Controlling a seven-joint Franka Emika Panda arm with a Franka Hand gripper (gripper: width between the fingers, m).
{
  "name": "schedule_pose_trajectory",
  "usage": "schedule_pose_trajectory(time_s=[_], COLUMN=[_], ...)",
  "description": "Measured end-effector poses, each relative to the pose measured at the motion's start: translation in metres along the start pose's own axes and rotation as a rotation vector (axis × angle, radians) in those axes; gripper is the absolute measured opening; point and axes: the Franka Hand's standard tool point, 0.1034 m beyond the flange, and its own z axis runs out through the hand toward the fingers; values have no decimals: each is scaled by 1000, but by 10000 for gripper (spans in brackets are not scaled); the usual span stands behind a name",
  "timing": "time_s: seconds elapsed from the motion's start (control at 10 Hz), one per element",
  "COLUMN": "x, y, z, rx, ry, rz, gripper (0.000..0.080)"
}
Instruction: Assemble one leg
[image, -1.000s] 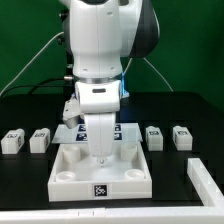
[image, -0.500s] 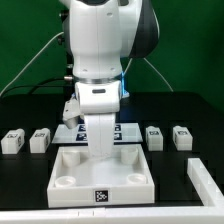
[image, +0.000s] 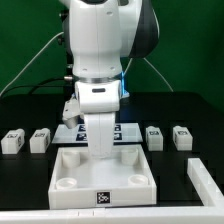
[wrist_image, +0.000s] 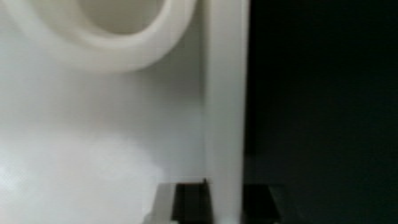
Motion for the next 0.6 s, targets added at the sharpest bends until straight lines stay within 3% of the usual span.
schedule_pose_trajectory(time_s=[0.3, 0.6], x=[5, 40], y=[7, 32], z=[-1, -7], rx=[-9, -28], ry=[3, 24], rz=[-6, -22], gripper=[61, 61])
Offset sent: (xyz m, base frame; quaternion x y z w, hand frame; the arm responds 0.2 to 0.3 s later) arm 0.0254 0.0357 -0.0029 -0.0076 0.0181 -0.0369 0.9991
